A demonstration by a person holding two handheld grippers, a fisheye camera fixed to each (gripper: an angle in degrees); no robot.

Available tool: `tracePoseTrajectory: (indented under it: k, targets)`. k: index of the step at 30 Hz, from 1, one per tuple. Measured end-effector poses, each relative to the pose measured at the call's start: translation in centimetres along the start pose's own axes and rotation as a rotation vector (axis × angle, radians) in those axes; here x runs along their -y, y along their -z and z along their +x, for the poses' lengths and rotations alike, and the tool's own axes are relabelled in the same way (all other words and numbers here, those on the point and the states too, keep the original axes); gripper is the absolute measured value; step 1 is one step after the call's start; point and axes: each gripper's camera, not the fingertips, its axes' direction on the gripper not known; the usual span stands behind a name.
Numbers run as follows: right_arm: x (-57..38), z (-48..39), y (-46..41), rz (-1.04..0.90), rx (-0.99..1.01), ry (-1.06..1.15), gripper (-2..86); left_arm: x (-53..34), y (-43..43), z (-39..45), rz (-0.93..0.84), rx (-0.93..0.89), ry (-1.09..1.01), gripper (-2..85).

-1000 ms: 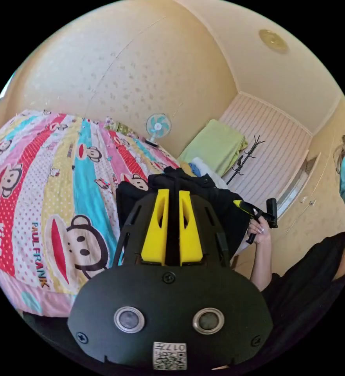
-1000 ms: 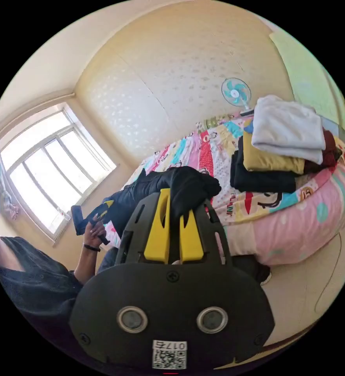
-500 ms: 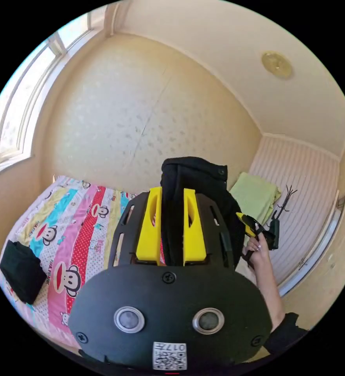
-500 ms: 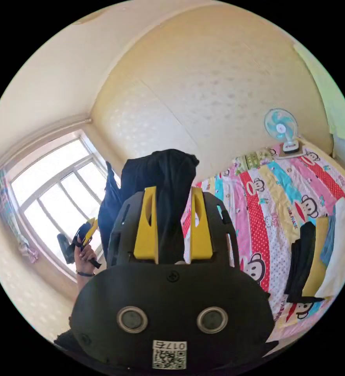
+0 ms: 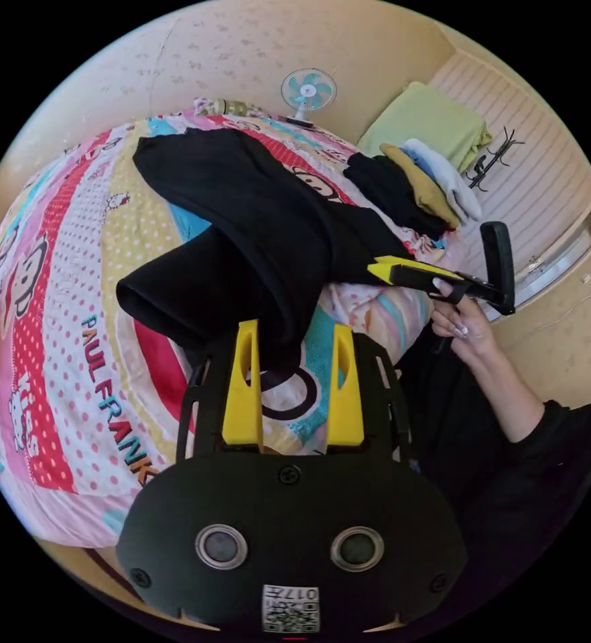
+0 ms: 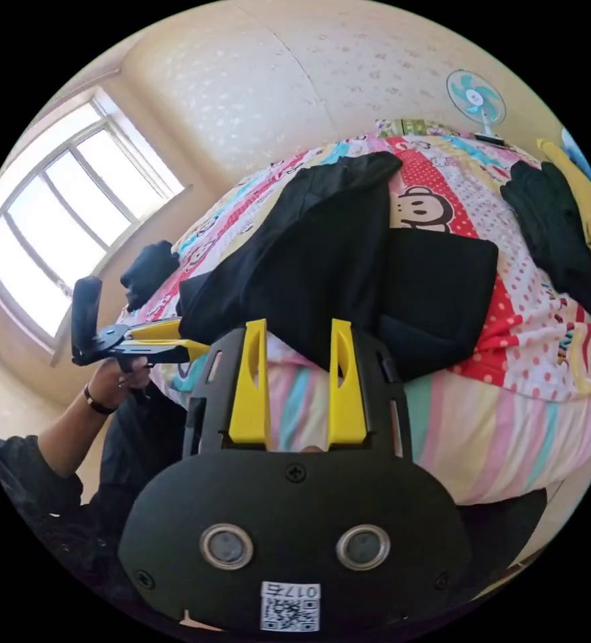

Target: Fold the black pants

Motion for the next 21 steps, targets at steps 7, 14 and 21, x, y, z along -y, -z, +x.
tracePoseTrajectory:
  k: [7,14,21]
  targets:
    - [6.0,2.1,2.9,-0.153,0.031,0.071,3.5,4.7,0.2,7.4,-0.245,0.486,-0.352,2.1]
    - [3.8,19.2,27.0,0.444,0.178,-0.326,4.7,5.9,26.2,-5.2,0.344,-0.036,0.234,3.2]
    - [-9.5,19.7,26.5,0.422,-0.089,-0.361,12.9,-6.7,27.0,-14.9,0.714,-0.222,0.559,15.6]
